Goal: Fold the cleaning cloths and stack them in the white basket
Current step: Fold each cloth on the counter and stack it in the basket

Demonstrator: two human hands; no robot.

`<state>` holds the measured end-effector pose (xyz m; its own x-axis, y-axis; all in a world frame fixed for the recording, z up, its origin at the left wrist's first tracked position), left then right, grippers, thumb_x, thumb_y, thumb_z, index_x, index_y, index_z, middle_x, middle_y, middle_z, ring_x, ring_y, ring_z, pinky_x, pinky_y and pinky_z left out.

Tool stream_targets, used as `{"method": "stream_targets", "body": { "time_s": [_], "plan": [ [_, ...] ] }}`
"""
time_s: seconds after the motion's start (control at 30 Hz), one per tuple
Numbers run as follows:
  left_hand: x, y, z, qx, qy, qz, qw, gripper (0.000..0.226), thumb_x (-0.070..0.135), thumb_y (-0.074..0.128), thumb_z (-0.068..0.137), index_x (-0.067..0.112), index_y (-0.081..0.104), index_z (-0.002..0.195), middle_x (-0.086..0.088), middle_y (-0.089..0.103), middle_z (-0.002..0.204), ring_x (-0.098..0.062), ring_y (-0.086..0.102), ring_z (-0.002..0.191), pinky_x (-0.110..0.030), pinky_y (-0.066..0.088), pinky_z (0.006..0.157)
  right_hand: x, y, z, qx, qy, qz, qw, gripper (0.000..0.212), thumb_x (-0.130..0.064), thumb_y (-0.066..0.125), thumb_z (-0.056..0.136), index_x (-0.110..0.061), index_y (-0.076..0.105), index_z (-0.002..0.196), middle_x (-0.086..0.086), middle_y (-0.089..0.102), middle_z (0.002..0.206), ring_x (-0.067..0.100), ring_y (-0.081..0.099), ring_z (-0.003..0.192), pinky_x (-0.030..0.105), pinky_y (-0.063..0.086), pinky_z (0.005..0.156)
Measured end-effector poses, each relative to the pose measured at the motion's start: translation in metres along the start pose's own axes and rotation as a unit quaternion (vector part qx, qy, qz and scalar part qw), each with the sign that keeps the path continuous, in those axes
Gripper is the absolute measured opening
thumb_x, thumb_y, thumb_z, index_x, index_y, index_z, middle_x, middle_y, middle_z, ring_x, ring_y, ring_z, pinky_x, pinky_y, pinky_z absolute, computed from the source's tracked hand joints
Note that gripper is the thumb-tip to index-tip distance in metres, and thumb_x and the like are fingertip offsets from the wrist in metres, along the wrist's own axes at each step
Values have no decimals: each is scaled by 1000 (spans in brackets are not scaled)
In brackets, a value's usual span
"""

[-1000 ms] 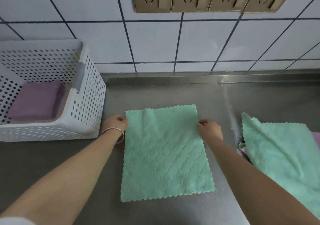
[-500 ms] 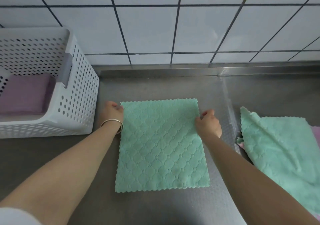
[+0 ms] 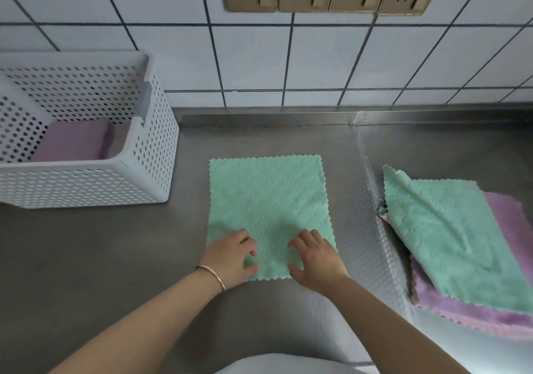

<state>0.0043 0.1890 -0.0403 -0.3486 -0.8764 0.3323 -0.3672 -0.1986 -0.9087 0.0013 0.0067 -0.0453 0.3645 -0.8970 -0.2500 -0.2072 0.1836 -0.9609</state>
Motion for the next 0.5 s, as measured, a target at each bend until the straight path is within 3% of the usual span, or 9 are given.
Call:
{"method": "stream_targets", "body": {
  "time_s": [0.1,0.27,0.37,0.43,0.5],
  "plan": [
    [12,11,-12,-3,26,100,995,32,52,67,46,31,57,68,11,57,76,-11,59,64,-17,41,41,-10,9,-17,-28,-17,-70,997,42,-50,67,53,-22,64,85,-4,60,86,17,59,74,27,53,56],
    [18,18,-18,15,-2,128,992,43,18,78,32,21,59,70,4,58,76,-17,58,64,-25,42,37,-15,9,-22,0,-30,-101,994,42,-18,82,39,-18,66,78,0,61,78,17,59,64,26,52,48],
    [12,19,-20,17,-32,107,994,48,-2,73,36,13,60,80,-4,59,83,-24,59,70,-29,49,42,-5,1,-25,16,8,-102,995,44,-1,80,31,-15,66,71,1,58,70,17,58,58,25,51,43],
    [-3,22,-22,40,-53,71,995,48,-10,72,34,12,58,73,-6,58,79,-26,59,65,-31,50,40,9,-1,-30,24,45,-85,995,47,5,80,30,-14,65,71,0,58,70,18,58,58,25,50,41],
    [-20,20,-25,60,-68,-1,996,41,-12,72,42,12,60,72,-7,59,79,-29,61,67,-34,54,48,27,-3,-34,40,85,-36,995,46,9,79,36,-13,68,75,0,61,74,20,61,62,25,49,39]
  ]
}}
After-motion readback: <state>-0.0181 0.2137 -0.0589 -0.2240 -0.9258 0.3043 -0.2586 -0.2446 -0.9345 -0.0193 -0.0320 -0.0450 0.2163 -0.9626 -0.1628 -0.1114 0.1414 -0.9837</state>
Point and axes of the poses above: each hand's wrist, its own z-axis towards the middle knuckle, its own y-axis out of the palm, x = y × z, the point moved 5 cm from there along z, towards the middle knuckle
